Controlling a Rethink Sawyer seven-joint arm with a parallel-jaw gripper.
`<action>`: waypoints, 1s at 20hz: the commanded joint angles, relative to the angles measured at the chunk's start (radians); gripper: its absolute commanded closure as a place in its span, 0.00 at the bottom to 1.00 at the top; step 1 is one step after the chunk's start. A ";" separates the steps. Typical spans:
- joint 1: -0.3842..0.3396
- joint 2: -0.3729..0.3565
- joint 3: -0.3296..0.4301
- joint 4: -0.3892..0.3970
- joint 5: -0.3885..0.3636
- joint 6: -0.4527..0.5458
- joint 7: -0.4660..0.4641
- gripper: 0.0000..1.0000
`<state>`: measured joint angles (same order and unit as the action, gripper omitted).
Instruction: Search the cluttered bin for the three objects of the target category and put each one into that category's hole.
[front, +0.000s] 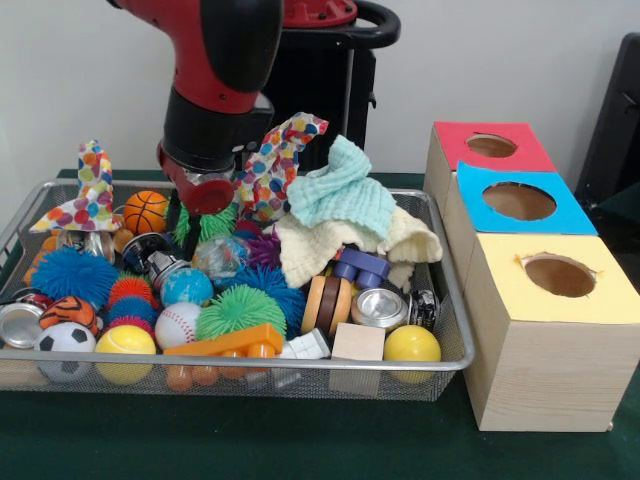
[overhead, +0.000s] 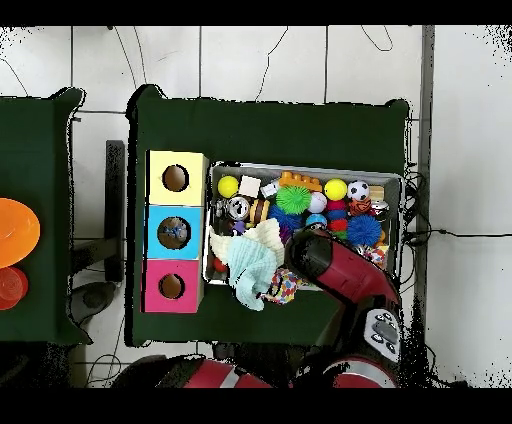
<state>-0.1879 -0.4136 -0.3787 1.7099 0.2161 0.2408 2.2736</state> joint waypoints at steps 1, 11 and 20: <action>-0.037 0.033 0.175 0.060 -0.039 -0.098 0.084 0.00; -0.064 0.005 0.215 0.096 -0.041 -0.097 0.095 0.00; -0.132 -0.122 0.187 0.193 -0.093 0.028 0.013 0.00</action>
<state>-0.2781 -0.4741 -0.2589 1.7930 0.1838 0.1867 2.2736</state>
